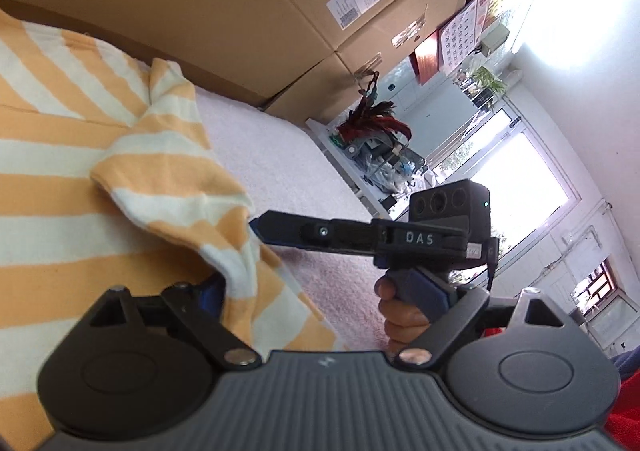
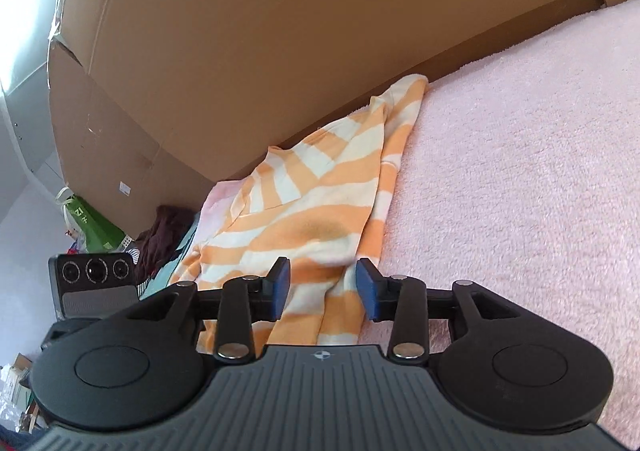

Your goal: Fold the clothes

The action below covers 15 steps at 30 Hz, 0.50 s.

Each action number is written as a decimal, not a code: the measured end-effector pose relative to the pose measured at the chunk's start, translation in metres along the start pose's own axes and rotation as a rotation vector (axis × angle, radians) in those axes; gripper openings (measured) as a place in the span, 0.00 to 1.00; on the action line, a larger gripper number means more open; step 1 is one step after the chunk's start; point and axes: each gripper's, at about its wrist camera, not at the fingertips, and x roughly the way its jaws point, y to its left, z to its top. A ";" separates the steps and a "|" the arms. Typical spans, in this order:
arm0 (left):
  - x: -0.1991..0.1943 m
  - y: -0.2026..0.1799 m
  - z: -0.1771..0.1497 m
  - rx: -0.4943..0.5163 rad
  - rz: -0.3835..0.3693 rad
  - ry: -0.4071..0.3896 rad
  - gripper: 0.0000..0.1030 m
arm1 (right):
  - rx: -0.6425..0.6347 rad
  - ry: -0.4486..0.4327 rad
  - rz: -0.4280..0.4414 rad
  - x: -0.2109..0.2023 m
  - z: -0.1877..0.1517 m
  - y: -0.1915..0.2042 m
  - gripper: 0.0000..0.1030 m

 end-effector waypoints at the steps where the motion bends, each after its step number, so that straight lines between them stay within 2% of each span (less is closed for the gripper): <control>1: -0.001 0.000 0.000 -0.004 -0.007 -0.002 0.87 | -0.005 0.000 0.002 0.000 -0.002 0.002 0.40; 3: -0.002 0.000 0.001 -0.012 -0.018 -0.005 0.90 | -0.016 0.000 0.007 0.000 -0.005 0.005 0.40; 4: -0.002 0.001 0.001 -0.017 -0.015 -0.001 0.90 | -0.021 0.001 0.010 0.000 -0.007 0.007 0.32; 5: -0.001 0.001 0.001 -0.021 -0.013 0.006 0.91 | -0.027 0.005 0.008 -0.001 -0.008 0.008 0.11; 6: 0.000 0.001 0.002 -0.023 -0.012 0.014 0.91 | -0.035 0.010 0.004 -0.003 -0.008 0.009 0.04; 12: 0.006 -0.007 -0.002 0.025 -0.031 0.061 0.91 | -0.029 -0.031 -0.002 -0.034 -0.021 0.012 0.03; 15: 0.010 -0.011 -0.005 0.052 0.000 0.080 0.91 | -0.025 -0.025 -0.016 -0.035 -0.029 0.013 0.17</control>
